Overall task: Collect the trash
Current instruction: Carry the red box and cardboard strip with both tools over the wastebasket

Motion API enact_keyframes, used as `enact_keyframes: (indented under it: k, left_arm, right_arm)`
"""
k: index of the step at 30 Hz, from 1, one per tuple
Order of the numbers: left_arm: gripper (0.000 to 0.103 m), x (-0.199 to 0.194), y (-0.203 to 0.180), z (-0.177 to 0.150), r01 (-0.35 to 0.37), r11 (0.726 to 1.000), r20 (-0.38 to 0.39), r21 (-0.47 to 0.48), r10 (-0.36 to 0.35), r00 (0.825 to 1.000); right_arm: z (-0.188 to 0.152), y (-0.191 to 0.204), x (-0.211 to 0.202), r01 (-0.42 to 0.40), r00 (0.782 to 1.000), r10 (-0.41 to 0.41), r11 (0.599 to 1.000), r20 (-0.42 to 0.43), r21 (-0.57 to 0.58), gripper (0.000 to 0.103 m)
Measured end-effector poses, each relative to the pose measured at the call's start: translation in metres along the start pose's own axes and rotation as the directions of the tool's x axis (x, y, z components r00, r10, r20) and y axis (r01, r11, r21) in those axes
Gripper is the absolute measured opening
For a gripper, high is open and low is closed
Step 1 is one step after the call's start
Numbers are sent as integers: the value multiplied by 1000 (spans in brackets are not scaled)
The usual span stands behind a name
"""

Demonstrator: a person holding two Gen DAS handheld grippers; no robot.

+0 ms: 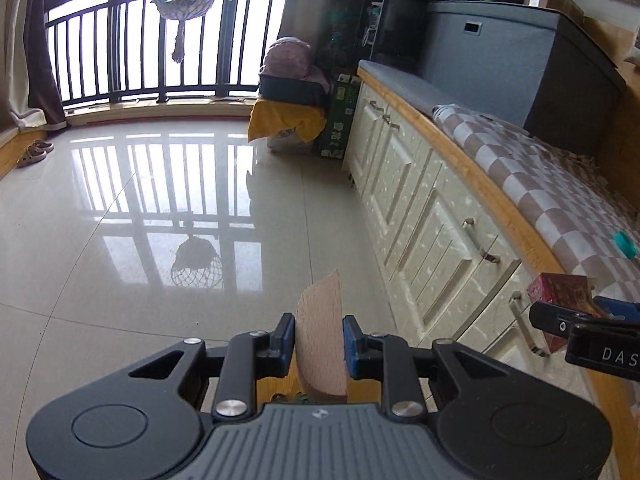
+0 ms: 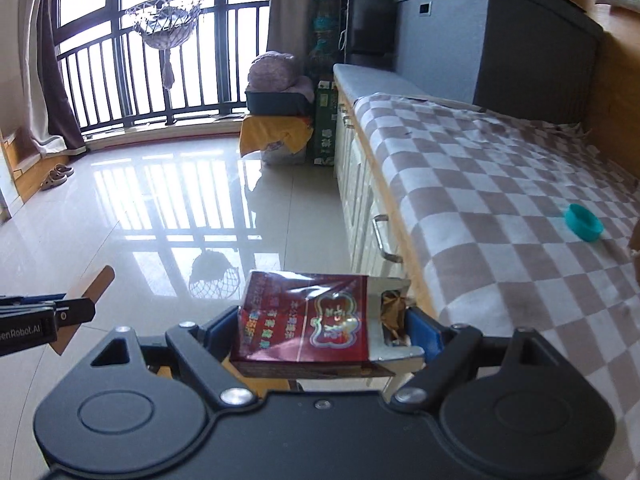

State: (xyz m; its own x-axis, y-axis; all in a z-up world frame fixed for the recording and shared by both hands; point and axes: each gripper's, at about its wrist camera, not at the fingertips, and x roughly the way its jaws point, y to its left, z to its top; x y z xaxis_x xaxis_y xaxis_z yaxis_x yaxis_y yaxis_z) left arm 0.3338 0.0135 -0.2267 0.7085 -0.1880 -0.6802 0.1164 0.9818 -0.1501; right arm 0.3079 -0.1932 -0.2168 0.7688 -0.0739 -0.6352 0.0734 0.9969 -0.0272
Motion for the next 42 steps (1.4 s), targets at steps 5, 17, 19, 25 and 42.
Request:
enact_keyframes:
  k: [5,17,19,25,42]
  left_arm:
    - [26,30,12,-13,-22,1000,-46,-5,22,999]
    - [26,99,21,-30,12,1000,-170,-19,-16,985]
    - [26,106,24,-31,16,1000,-188,-19,-20,982]
    - [26,129,31,-41,22,998,-274,-53,-35,961]
    - [27,174,56,-81,-48,973,-482,-224,-68,873]
  right_arm:
    - [-11,18,35,-41,998,41,999,-45,6,87]
    - [-34,41,108,-123,977,114,992,-178,-35,87]
    - [-38,44,119,-129,971,117,991,-207,-44,87]
    - [-43,47,145,-144,955,130,989,-266,-34,87]
    - [-89,63,197,-250,854,165,962,-494,-111,87]
